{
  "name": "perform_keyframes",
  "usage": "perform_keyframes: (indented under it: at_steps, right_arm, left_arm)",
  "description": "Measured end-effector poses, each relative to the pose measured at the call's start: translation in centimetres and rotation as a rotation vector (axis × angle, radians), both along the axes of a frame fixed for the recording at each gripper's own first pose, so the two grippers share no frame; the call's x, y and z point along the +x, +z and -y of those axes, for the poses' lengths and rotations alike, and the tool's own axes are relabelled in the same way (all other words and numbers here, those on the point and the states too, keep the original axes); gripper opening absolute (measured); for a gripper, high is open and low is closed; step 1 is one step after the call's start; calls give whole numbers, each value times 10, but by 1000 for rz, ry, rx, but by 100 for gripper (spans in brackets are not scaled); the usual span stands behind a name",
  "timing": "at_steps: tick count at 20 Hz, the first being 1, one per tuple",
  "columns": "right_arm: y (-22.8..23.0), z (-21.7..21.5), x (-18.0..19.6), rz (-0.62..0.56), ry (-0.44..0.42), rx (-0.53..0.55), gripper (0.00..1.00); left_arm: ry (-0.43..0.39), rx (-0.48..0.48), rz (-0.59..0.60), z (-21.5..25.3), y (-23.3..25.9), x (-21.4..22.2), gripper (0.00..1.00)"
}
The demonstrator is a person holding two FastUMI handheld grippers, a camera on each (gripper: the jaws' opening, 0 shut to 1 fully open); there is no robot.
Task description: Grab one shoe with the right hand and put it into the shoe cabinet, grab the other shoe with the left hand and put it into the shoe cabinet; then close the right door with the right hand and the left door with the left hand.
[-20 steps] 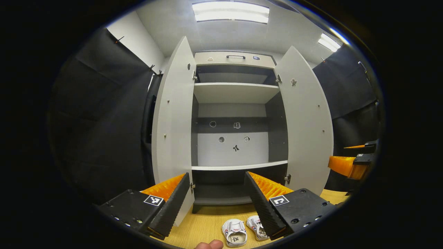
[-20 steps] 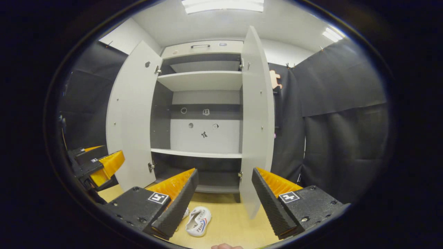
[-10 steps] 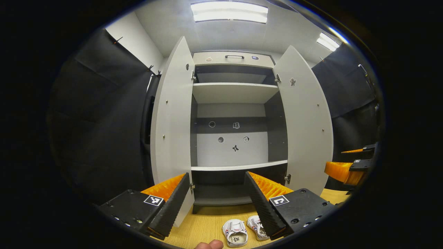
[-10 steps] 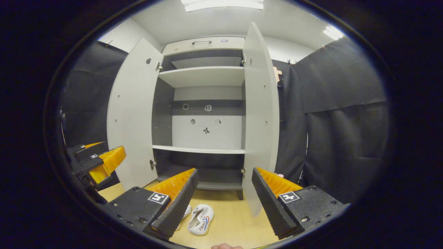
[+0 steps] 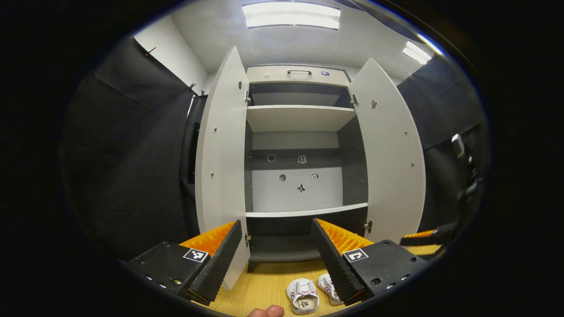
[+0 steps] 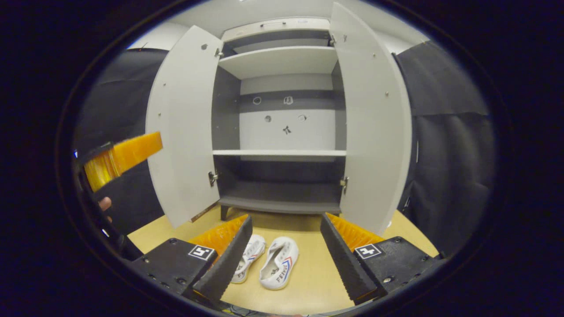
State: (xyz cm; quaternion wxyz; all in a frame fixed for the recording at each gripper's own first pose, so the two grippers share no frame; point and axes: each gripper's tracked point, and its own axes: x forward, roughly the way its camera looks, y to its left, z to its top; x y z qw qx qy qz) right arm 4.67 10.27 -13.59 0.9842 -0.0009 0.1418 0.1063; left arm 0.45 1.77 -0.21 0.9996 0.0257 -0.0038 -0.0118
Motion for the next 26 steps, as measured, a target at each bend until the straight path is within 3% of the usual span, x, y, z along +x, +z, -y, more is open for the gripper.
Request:
perform_keyframes:
  at_steps: [2,3,4,8,9,10,14,16,17,21,23,24,26]
  right_arm:
    - [-37,-14,7,-89,30,3,98]
    - [-53,-18,9,-129,37,12,91]
    - [-69,-24,12,-168,44,23,94]
    - [-118,-36,21,-285,51,27,84]
    - [-128,-39,23,-303,53,21,75]
    - [-136,-41,25,-323,55,14,81]
    - [-165,-46,38,-375,40,-8,76]
    - [-177,-47,44,-399,26,-6,58]
    - [-183,-48,47,-414,21,-3,63]
    - [-201,-48,64,-446,5,-3,53]
    - [-211,-47,72,-460,-8,-14,30]
    - [-214,-47,75,-460,-14,-17,36]
    - [-220,-49,83,-464,-18,-24,31]
  left_arm:
    - [4,0,-1,-5,-1,0,95]
    - [6,1,-2,-8,-2,0,95]
    - [10,3,-3,-11,-3,0,95]
    - [31,16,-12,-29,-7,0,95]
    - [37,16,-15,-33,-9,0,95]
    - [42,13,-19,-37,-11,-1,95]
    - [62,7,-32,-53,-16,1,95]
    - [69,2,-38,-60,-18,3,95]
    - [71,0,-41,-62,-19,4,95]
    - [69,-3,-54,-68,-25,9,95]
    - [68,-1,-59,-69,-27,9,95]
    - [68,1,-64,-70,-28,10,95]
    - [66,3,-70,-70,-29,10,95]
